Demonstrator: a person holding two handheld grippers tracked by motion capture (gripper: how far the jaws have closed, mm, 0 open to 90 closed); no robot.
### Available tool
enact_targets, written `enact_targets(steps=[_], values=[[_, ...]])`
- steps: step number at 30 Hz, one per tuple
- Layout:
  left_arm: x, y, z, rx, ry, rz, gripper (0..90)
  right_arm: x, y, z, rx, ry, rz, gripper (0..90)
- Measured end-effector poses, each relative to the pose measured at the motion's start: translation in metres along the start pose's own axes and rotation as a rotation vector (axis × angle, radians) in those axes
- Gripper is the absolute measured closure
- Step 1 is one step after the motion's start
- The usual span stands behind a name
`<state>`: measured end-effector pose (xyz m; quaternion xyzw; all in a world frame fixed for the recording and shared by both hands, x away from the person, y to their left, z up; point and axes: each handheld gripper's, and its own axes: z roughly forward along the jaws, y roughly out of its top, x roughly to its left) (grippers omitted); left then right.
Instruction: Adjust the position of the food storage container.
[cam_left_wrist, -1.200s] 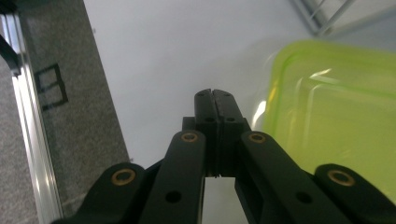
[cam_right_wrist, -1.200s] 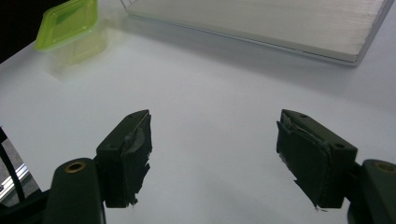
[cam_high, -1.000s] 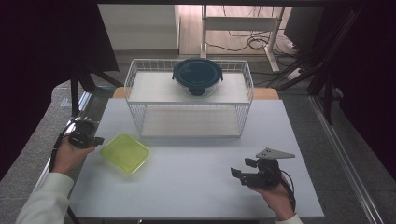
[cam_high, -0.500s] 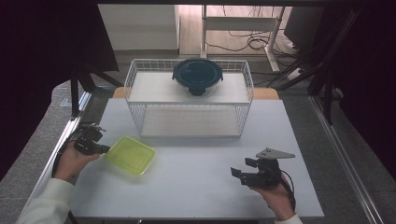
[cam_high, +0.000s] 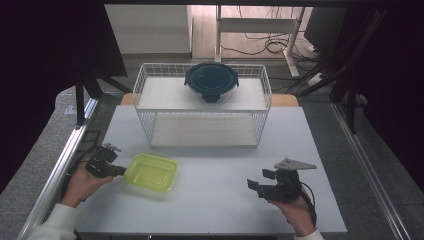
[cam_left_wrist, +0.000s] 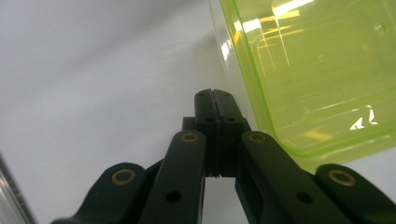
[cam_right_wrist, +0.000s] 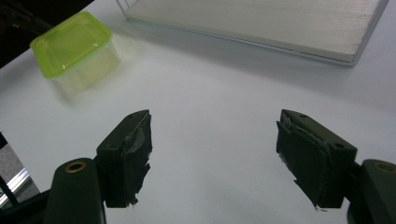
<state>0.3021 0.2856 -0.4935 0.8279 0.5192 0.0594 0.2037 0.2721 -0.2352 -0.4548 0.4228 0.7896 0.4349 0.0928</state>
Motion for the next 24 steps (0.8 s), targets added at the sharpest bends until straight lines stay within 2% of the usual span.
enact_targets(steps=[7, 12, 20, 24], values=[[-0.021, 0.001, 0.004, -0.002, -0.053, 0.029, 90.0, 0.000, 0.000, 0.000, 0.002, 0.001, 0.001, 26.4], [-0.033, 0.006, 0.007, -0.022, -0.071, 0.053, 90.0, -0.001, -0.001, 0.000, 0.004, -0.003, 0.005, 26.4], [-0.049, 0.017, 0.014, -0.034, -0.111, 0.073, 90.0, -0.001, -0.001, 0.001, 0.008, -0.004, 0.005, 26.4], [-0.059, 0.020, 0.019, -0.042, -0.122, 0.064, 89.9, -0.002, -0.001, 0.001, 0.006, -0.006, 0.007, 26.4]])
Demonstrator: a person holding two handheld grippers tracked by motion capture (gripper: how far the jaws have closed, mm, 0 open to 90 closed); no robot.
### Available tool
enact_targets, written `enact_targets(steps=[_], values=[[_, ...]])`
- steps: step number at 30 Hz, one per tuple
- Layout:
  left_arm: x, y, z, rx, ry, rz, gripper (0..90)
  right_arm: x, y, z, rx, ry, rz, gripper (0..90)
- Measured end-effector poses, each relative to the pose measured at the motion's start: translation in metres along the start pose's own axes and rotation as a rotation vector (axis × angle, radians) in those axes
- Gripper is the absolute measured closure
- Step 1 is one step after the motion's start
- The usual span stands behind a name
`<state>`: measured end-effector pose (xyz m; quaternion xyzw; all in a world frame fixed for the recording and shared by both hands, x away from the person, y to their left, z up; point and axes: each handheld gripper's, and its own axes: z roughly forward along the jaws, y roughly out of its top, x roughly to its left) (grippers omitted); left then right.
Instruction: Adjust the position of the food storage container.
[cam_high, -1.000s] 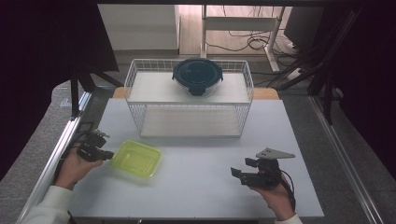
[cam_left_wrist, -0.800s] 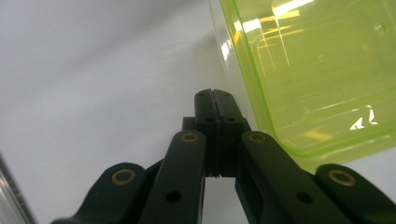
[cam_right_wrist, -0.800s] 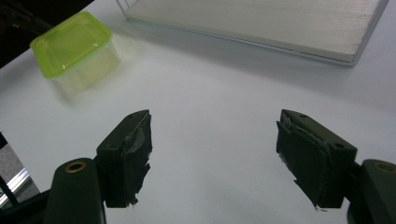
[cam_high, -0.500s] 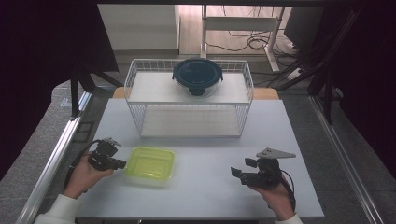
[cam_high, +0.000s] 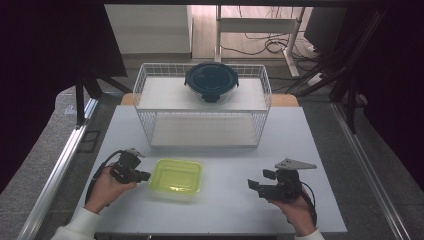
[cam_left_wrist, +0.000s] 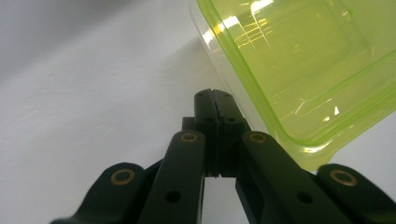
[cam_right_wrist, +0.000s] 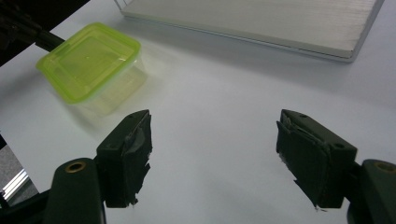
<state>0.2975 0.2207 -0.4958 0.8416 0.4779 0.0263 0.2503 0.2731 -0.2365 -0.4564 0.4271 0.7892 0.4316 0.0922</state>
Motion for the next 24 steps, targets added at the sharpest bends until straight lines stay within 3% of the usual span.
enact_targets(steps=[11, 24], values=[[-0.027, 0.010, 0.011, -0.041, -0.040, 0.007, 89.8, 0.001, 0.000, 0.001, 0.016, -0.001, -0.004, 26.3], [-0.050, 0.021, 0.024, -0.034, -0.091, 0.052, 89.9, 0.000, -0.001, 0.003, 0.023, -0.007, 0.002, 26.2]])
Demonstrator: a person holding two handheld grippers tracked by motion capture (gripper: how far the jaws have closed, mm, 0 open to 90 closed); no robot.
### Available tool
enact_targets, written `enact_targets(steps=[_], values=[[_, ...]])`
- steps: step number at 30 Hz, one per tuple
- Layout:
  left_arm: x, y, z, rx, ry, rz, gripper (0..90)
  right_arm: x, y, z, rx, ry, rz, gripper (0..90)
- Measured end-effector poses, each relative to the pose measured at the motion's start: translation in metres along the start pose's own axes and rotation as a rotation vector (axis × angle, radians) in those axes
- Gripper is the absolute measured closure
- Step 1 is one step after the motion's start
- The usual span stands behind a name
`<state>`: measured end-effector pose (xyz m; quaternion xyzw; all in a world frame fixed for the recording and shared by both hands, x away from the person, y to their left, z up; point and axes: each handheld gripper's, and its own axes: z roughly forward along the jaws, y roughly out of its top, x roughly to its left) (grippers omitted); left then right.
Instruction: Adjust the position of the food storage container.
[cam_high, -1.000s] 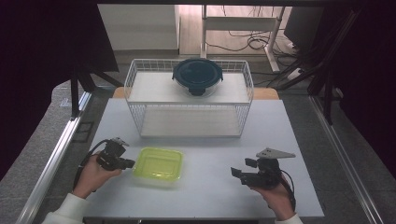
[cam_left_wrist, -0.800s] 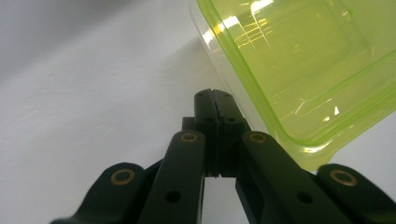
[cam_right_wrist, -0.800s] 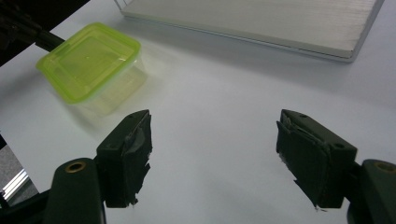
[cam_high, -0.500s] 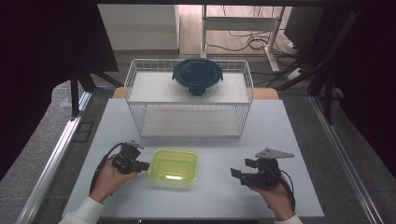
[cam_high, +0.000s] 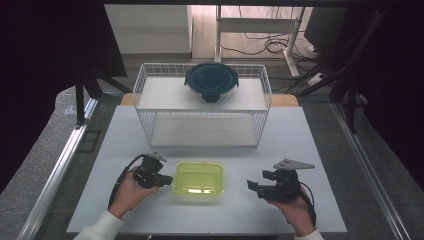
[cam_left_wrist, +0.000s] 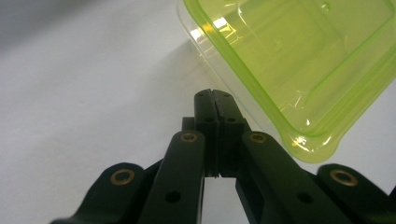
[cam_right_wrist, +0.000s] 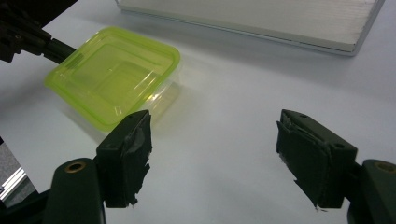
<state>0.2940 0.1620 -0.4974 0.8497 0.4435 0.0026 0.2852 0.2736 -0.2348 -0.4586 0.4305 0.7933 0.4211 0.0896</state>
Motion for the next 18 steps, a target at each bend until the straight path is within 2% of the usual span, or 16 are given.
enact_targets(steps=[12, 15, 18], values=[[-0.013, 0.008, 0.010, -0.001, -0.015, 0.034, 89.9, 0.001, 0.001, 0.001, 0.003, 0.002, 0.000, 26.0], [-0.010, 0.005, 0.007, -0.018, -0.001, 0.015, 90.0, 0.001, 0.001, 0.000, -0.002, -0.002, 0.000, 25.9], [-0.004, -0.002, -0.002, -0.069, 0.015, -0.016, 90.0, 0.000, 0.001, -0.001, -0.012, -0.005, 0.004, 25.9]])
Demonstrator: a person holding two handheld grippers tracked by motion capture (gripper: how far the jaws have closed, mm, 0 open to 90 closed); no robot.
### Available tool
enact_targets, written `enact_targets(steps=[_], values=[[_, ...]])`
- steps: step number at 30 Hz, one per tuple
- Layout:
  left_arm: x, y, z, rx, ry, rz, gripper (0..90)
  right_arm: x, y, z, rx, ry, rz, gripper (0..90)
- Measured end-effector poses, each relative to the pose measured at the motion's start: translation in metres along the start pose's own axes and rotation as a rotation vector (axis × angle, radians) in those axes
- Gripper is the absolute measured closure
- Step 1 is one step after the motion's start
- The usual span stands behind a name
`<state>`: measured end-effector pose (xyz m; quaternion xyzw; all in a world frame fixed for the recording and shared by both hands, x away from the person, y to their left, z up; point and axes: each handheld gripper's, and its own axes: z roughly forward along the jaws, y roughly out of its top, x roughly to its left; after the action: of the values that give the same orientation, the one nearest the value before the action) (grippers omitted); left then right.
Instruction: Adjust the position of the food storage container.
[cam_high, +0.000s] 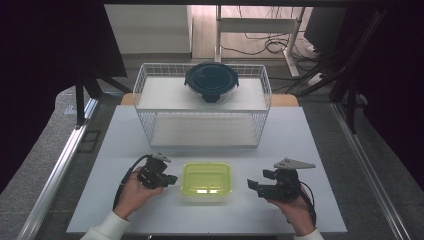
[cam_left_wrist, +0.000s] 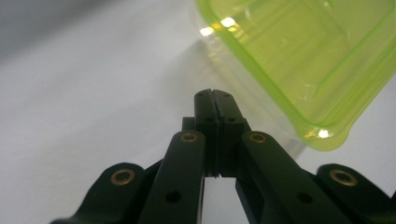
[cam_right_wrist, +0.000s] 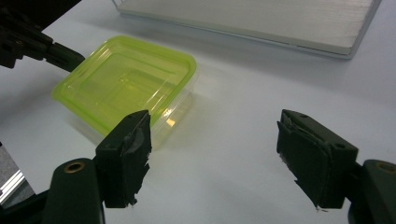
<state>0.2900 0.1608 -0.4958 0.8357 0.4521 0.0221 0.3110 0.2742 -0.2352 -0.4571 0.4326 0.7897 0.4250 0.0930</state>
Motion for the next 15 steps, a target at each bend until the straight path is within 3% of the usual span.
enact_targets(steps=[3, 8, 11, 14, 15], values=[[0.004, -0.006, -0.008, -0.015, 0.037, -0.005, 89.7, -0.001, 0.000, 0.000, -0.007, 0.000, -0.002, 25.2], [0.007, -0.009, -0.025, -0.116, 0.066, -0.021, 81.7, 0.000, -0.001, 0.003, -0.001, -0.001, -0.010, 24.8], [0.004, -0.009, -0.034, -0.196, 0.089, -0.043, 62.5, 0.000, 0.000, 0.005, 0.000, 0.000, -0.012, 24.7], [0.000, -0.008, -0.039, -0.188, 0.097, -0.052, 38.2, 0.000, 0.000, 0.006, 0.004, 0.001, -0.015, 24.6], [0.000, -0.008, -0.039, -0.187, 0.093, -0.049, 35.5, 0.000, 0.000, 0.007, 0.006, 0.004, -0.015, 24.5]])
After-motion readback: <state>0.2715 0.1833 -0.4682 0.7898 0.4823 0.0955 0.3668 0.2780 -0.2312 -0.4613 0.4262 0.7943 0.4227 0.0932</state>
